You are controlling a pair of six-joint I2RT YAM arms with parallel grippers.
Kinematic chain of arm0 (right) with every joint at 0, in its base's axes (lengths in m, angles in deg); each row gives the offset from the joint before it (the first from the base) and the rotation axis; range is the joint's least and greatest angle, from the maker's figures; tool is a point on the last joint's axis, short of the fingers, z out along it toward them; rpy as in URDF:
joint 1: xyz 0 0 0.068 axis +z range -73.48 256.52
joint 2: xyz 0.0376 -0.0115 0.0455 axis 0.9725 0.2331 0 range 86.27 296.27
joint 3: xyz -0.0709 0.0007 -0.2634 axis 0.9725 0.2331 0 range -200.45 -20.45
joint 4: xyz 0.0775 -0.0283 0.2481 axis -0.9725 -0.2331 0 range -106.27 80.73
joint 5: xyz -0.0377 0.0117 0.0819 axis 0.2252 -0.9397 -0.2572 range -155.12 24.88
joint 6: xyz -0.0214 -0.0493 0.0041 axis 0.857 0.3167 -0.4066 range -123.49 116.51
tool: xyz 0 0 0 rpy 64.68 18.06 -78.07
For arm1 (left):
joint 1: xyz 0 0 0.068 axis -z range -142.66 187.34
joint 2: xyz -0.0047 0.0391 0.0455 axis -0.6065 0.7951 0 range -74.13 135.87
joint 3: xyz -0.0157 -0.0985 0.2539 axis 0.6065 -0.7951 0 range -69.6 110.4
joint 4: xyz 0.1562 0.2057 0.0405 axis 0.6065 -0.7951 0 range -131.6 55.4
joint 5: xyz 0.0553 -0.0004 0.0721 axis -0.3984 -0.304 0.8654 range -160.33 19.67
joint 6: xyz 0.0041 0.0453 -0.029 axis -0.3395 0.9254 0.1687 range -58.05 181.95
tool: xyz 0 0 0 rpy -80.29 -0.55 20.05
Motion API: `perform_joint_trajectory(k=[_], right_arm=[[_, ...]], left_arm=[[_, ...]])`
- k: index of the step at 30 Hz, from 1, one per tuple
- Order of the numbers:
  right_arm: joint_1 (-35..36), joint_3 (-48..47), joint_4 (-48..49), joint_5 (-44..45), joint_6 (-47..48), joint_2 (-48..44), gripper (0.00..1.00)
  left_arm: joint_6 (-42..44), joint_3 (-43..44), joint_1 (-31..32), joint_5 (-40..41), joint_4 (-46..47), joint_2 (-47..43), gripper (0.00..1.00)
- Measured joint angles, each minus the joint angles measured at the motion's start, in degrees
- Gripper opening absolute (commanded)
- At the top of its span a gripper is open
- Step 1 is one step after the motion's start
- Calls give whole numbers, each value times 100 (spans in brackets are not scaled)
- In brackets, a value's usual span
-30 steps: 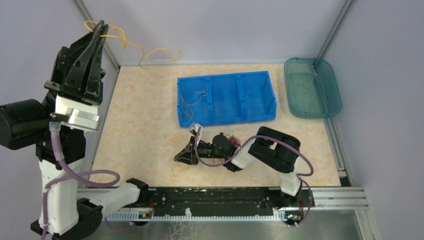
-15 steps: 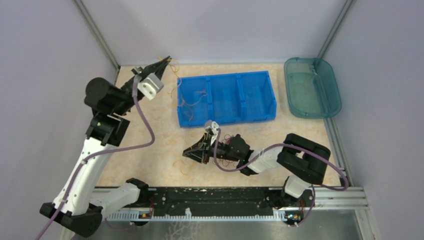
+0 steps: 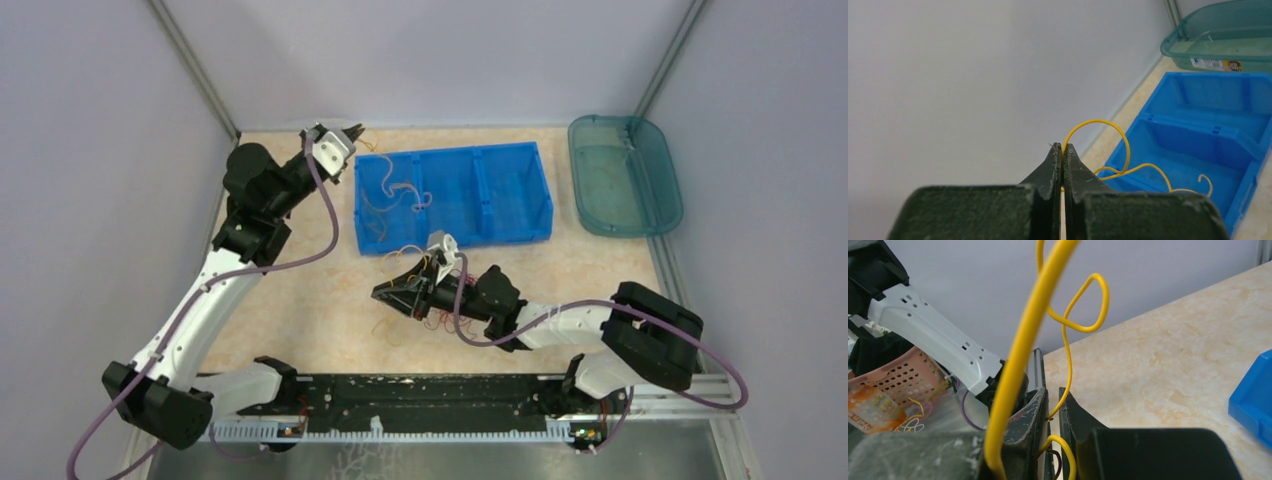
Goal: Untangle the cables
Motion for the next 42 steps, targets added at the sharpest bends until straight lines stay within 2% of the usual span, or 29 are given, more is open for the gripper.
perform_joint_trajectory(k=[9,17,20,23,26,29,30,36,42], right_arm=[[0,-455,-581,208,260,-787,13],[0,-1191,-951,240,472,-1084,14],[0,-1335,-999,247,531,-1086,13],[0,-1427,-1064,278,597,-1086,14],[0,-1554,-1176,332,699,-1086,13],[0,-1718,-1307,369,800,-1086,14],[-2,-1790,-1357,382,815,-1086,13],[-208,-2192,-1556,339,837,-1025,13],[-946,-2695,-1794,96,743,-616,13]], left_arm=[[-105,-704,0,212,326,435,0],[-105,-881,0,291,553,857,0],[-157,-876,0,470,623,1200,22],[-302,-776,-42,612,518,1620,33],[-428,-463,-79,706,160,2098,60],[-610,-236,-142,754,-149,2380,97],[-704,-188,-181,728,-229,2424,100],[-1268,234,-785,-50,-879,2463,100],[-1792,1021,-1613,-1008,-1770,2277,100]])
